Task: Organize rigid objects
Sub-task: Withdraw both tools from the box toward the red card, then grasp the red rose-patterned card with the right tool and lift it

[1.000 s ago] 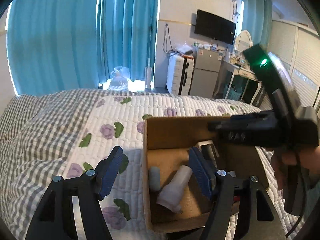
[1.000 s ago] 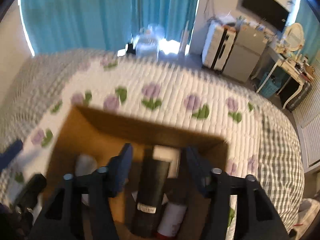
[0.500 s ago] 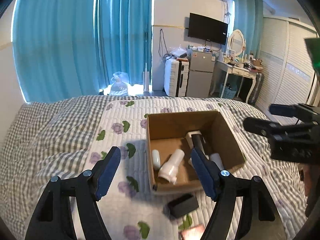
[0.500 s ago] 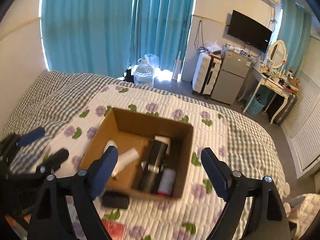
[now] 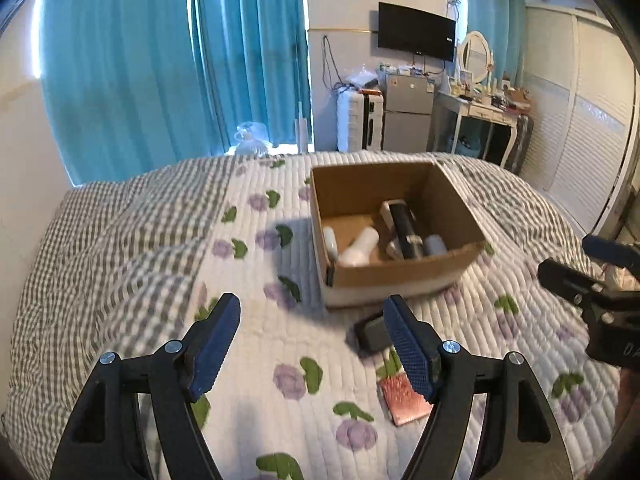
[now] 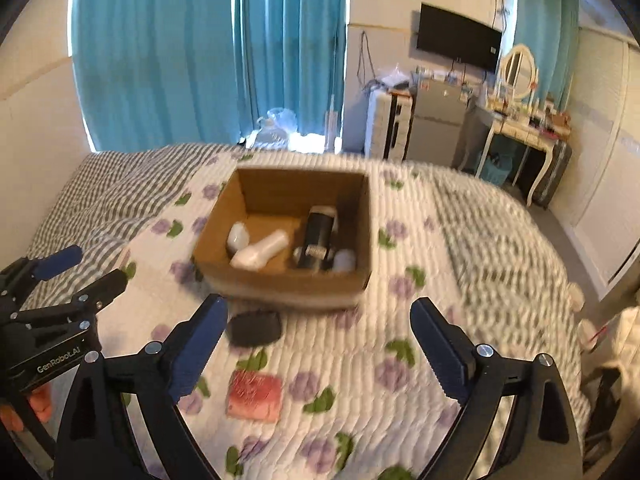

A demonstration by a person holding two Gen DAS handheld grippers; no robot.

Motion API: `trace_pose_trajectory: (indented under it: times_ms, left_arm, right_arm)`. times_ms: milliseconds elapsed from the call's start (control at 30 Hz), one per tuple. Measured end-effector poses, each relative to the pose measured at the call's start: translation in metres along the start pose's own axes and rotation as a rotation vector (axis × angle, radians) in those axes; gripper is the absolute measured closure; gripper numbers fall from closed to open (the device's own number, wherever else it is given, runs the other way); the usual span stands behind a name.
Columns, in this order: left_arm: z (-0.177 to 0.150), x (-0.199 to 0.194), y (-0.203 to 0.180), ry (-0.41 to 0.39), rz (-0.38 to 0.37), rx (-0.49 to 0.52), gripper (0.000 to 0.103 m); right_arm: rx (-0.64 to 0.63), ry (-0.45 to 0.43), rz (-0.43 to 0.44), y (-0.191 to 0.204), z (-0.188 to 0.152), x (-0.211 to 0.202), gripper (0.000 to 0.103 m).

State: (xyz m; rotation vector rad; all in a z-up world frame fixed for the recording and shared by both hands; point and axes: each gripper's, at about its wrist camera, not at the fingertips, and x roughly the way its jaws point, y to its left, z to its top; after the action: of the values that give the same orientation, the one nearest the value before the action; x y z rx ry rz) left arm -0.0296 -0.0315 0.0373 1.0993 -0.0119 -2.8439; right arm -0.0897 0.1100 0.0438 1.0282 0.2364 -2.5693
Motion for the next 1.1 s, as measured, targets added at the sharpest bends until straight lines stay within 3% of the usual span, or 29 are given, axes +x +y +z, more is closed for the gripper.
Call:
trace_pose_trajectory:
  times_ms: [167,333,433,800,933,1000,1100]
  left_arm:
    - [-0.034,0.026,-0.004,0.051,-0.003,-0.01,0.026]
    - [-0.057,0.059,0.006,0.105,0.028,-0.062,0.026]
    - [-0.062,0.076,0.011,0.134,0.07,-0.077,0.026]
    - [-0.069,0.1,0.023,0.175,0.086,-0.128,0.026]
    - [-0.069,0.102,0.023,0.174,0.098,-0.126,0.026]
    - [-0.069,0.101,0.022,0.174,0.101,-0.122,0.026]
    - [-0.069,0.098,0.022,0.177,0.101,-0.121,0.026]
  right_arm:
    - [0.038,0.063,0.032,0.005,-0.037,0.029,0.01]
    - [0.023,0.17,0.082,0.021,-0.077,0.085,0.01]
    - [0.0,0.243,0.104,0.034,-0.095,0.115,0.01]
    - [-0.11,0.428,0.105,0.069,-0.133,0.18,0.015]
    - [-0.094,0.436,0.116,0.066,-0.138,0.184,0.016]
    - [-0.093,0.421,0.142,0.066,-0.139,0.178,0.031]
    - [-0.083,0.399,0.15,0.062,-0.14,0.17,0.031]
